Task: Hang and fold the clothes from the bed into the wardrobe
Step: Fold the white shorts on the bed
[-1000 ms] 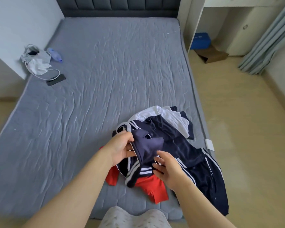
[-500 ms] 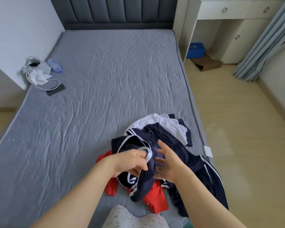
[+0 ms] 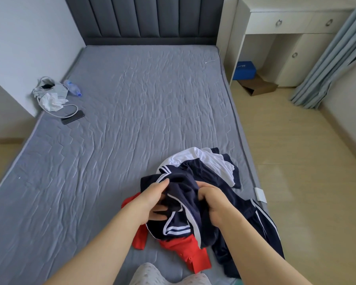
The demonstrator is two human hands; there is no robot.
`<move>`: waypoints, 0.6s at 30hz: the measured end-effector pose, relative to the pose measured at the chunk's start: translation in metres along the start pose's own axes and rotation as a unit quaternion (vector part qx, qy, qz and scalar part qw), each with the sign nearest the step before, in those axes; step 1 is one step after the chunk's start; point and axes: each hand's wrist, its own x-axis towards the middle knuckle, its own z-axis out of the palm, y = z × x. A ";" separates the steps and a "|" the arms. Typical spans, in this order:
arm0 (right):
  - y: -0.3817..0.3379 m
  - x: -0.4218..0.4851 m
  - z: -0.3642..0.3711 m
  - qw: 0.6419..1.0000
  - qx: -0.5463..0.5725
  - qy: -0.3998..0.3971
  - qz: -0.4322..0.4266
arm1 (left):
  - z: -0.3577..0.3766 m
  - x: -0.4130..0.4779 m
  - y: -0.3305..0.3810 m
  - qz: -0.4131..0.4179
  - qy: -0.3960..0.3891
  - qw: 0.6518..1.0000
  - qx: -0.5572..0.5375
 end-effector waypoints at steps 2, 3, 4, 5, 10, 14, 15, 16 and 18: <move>0.000 -0.006 0.003 0.999 -0.032 -0.029 0.011 | 0.009 0.005 0.000 -0.026 0.008 0.994 -0.105; 0.000 -0.008 0.004 0.998 -0.044 -0.041 0.020 | 0.013 0.007 0.000 -0.038 0.012 0.990 -0.137; 0.000 -0.010 0.003 0.997 -0.044 -0.048 0.033 | 0.015 0.009 -0.001 -0.045 0.017 0.987 -0.154; 0.001 -0.011 0.002 0.997 -0.041 -0.046 0.046 | 0.015 0.010 -0.002 -0.040 0.016 0.984 -0.171; 0.000 -0.011 -0.011 0.995 -0.068 0.028 0.073 | 0.006 0.013 -0.001 0.080 -0.036 0.963 -0.256; 0.001 -0.008 -0.019 0.990 -0.024 0.111 0.082 | 0.011 0.018 -0.004 0.112 -0.082 0.990 0.028; 0.001 -0.003 -0.021 0.989 -0.013 0.122 0.087 | 0.013 0.021 -0.004 0.084 -0.092 0.988 0.094; 0.003 0.002 -0.022 0.987 -0.004 0.130 0.090 | 0.014 0.028 -0.004 0.062 -0.086 0.985 0.138; 0.010 0.016 -0.025 0.986 0.002 0.135 0.098 | 0.015 0.048 -0.002 0.056 -0.037 0.987 0.144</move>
